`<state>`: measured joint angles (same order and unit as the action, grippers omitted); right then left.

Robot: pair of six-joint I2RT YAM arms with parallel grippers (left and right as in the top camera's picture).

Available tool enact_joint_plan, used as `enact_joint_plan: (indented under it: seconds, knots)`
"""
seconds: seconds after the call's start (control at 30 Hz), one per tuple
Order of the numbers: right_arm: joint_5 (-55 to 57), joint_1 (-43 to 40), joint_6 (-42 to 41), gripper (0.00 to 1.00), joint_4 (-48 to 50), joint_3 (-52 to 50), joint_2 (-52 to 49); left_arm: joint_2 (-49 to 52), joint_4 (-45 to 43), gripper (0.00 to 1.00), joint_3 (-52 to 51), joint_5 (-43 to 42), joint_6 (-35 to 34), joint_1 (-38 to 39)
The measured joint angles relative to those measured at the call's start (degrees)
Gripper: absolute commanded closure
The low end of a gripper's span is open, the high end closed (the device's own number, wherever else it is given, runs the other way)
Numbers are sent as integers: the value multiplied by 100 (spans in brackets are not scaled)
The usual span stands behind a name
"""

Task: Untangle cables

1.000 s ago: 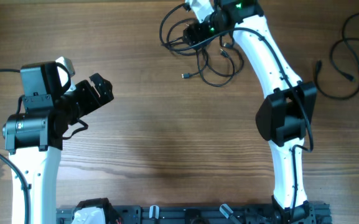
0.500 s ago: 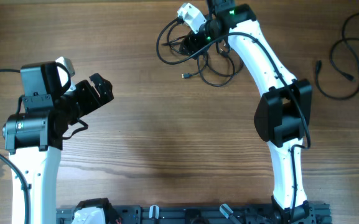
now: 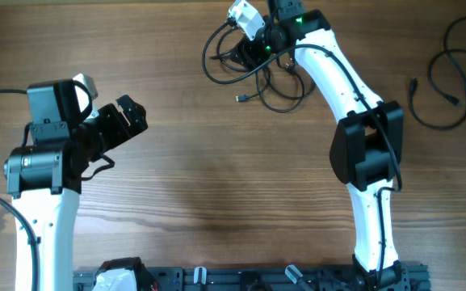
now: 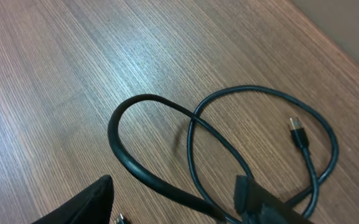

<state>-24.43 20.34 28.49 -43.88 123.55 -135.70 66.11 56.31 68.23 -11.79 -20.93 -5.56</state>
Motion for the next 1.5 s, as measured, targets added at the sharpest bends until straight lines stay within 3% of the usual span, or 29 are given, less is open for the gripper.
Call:
enact_joint_plan:
  seconds: [0.17, 0.37, 0.53, 0.63, 0.77, 0.97, 1.27, 1.37, 1.5]
  knots:
    - [-2, 0, -186, 53, 168, -11, -190, 81, 7, 0, 0, 0, 0, 0]
    - [-15, 0, -704, 96, 367, -11, -208, 81, 0, 0, 0, 0, 0, 0]
    - [-20, 0, -2039, 96, 155, -11, -199, 81, -20, 0, 0, 0, 0, 0]
    - [-17, 0, -2441, 96, -37, -15, -44, 83, -129, 0, 0, 2, 0, 0]
    - [2, 0, -2726, 96, -262, -33, 970, 85, -170, 0, 0, 0, 0, 0]
    - [-74, 9, -2824, 96, -234, -24, 2667, 85, -188, 0, 0, 0, 0, 0]
    - [-1386, 26, -1569, 96, -605, -11, 2940, 85, -214, 0, 0, 0, 0, 0]
    - [-887, 37, -1510, 96, -435, -11, 2940, 85, -267, 0, 0, 0, 0, 0]
    - [721, 52, -1513, 96, -562, -11, 2863, 85, -275, 0, 0, 2, 0, 0]
